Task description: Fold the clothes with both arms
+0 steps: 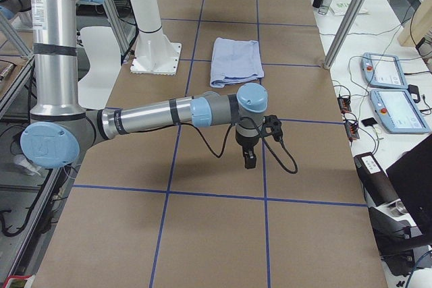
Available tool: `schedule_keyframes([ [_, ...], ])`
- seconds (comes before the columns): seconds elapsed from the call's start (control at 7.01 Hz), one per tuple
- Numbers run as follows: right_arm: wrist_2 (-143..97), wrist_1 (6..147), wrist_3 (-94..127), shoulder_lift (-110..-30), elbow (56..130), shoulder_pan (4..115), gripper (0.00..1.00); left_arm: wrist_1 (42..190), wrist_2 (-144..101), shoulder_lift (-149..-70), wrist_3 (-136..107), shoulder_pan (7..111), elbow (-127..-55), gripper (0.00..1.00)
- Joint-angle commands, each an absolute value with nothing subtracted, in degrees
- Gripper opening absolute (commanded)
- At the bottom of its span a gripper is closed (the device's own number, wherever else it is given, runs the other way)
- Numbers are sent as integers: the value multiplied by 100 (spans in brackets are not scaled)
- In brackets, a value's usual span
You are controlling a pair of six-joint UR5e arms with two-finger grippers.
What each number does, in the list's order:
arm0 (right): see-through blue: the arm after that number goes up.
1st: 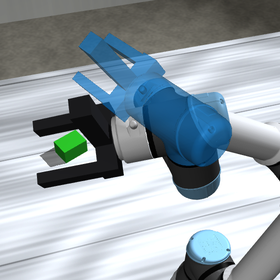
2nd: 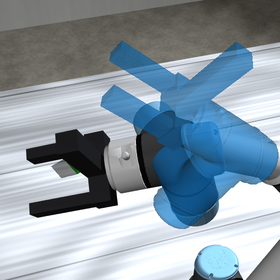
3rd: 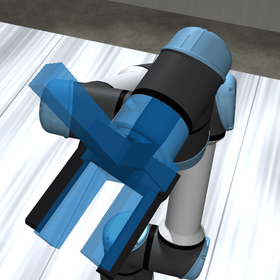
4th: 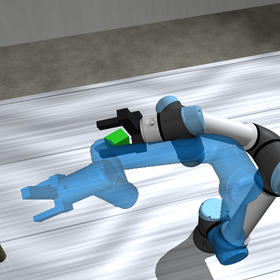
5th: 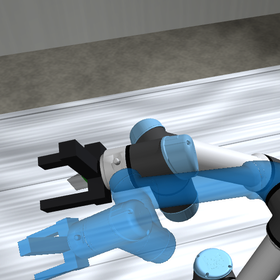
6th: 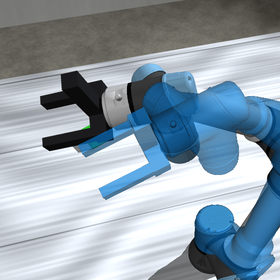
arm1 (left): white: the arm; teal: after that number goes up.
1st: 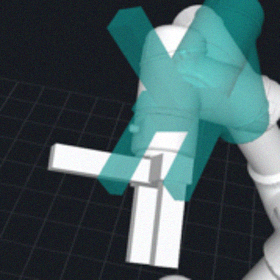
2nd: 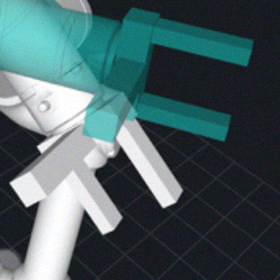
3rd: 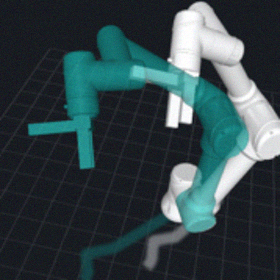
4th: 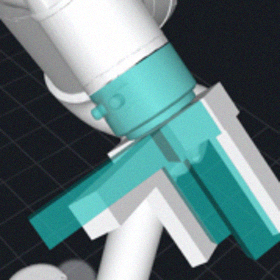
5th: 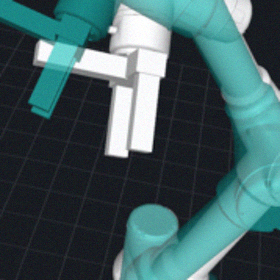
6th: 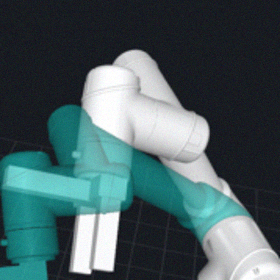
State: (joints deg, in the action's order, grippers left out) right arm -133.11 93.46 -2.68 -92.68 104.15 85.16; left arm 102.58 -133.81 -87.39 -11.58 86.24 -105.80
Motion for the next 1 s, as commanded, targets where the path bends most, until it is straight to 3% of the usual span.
schedule_keyframes([
  [0.0, -13377, 9325, -343, -9613, 10371, 8884, 100, 10414, -13395, -8718, -1090, 9094, -10486, 99],
  [0.57, -13078, 9290, -326, -9835, 10248, 8956, 100, 10556, -13368, -8367, -1037, 9123, -9679, 99],
  [0.86, -13087, 9299, -290, -9765, 10231, 8956, 100, 10390, -12897, -8069, -1063, 8966, -9895, 99],
])
